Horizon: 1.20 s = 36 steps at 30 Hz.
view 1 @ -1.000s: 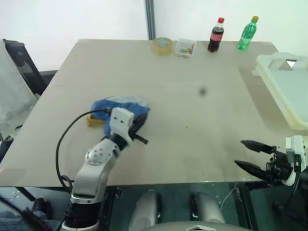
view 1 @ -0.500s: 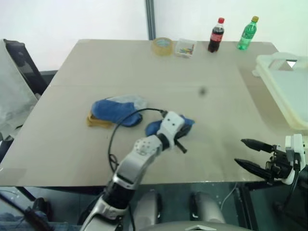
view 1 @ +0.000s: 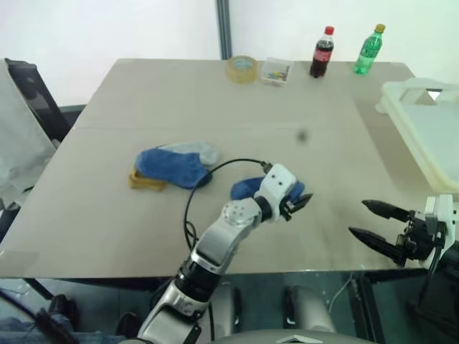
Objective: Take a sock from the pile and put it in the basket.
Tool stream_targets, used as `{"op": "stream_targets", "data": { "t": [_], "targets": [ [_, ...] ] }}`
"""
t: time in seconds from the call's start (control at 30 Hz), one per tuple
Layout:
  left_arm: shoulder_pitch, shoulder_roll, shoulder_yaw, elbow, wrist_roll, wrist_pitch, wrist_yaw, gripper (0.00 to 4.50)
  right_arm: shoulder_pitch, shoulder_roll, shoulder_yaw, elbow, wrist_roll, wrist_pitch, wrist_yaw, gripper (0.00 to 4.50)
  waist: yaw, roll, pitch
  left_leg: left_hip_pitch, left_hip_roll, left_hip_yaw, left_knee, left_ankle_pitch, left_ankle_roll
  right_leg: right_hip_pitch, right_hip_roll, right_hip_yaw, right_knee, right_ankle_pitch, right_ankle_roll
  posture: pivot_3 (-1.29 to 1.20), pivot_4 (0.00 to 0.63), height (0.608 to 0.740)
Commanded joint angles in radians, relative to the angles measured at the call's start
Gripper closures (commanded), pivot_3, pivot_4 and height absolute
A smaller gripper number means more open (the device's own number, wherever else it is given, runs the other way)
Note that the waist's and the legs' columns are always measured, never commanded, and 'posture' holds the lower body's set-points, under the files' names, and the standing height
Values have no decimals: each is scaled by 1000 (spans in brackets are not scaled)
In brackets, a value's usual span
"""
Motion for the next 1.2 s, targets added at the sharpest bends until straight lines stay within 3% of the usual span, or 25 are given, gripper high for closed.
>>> {"op": "stream_targets", "data": {
  "t": [0.03, 0.33, 0.6, 0.67, 0.73, 0.77, 0.8, 0.93, 1.2],
  "targets": [
    [13, 56, 136, -172, -151, 20, -101, 1843, -75, -13, 67, 5, -47, 34, -58, 403, 0, 1, -1, 0, 1, 0, 0, 0, 0, 0, 0, 0, 0, 0, 0, 0, 150, 740],
    [5, 232, 330, -83, -168, 8, -121, 1843, -366, 56, 300, 106, -142, 282, -280, 403, 1, 1, -1, 0, 0, 1, 0, 0, 0, 0, 1, 0, 1, 0, 0, 0, 150, 740],
    [54, 297, 274, -18, -72, -87, -134, 1843, -516, 201, 369, 207, -139, 475, -427, 403, 3, 1, 0, -2, -1, 0, 0, 0, 0, 0, 0, -1, -1, 0, 0, 0, 150, 740],
    [73, 295, 259, -26, -63, -100, -138, 1557, -527, 226, 365, 215, -123, 501, -437, 957, 0, 1, 0, -1, 0, 1, 0, 0, 0, 0, 0, -1, -1, 0, 0, 0, 150, 740],
    [82, 291, 252, -30, -60, -107, -136, 1557, -532, 239, 361, 212, -118, 516, -437, 1742, -1, 1, 0, -1, 0, 1, 0, 0, 0, 0, 0, -1, 0, 0, 0, 0, 150, 740],
    [84, 289, 250, -32, -59, -109, -135, 1557, -534, 245, 356, 212, -116, 517, -438, 2380, -1, 1, 0, -1, 0, 0, 0, 0, 0, 0, 0, -1, 0, 0, 0, 0, 150, 740],
    [85, 288, 249, -33, -59, -110, -135, 1557, -535, 250, 353, 212, -114, 519, -438, 2609, -1, 1, 0, -1, 0, 0, 0, 0, 0, 0, 0, -2, 1, 0, 0, 0, 150, 740],
    [94, 287, 246, -28, -52, -125, -137, 1557, -547, 260, 349, 220, -117, 524, -446, 4439, -2, 1, 0, 0, 1, 0, 0, 0, 0, 0, 0, -2, 1, 0, 0, 0, 150, 740],
    [96, 274, 225, -22, -43, -142, -151, 1557, -508, 243, 322, 182, -105, 530, -449, 4439, 0, 1, 0, -1, 0, 0, 0, 0, 0, 0, 0, -1, 1, 0, 0, 0, 150, 740]
  ]
}}
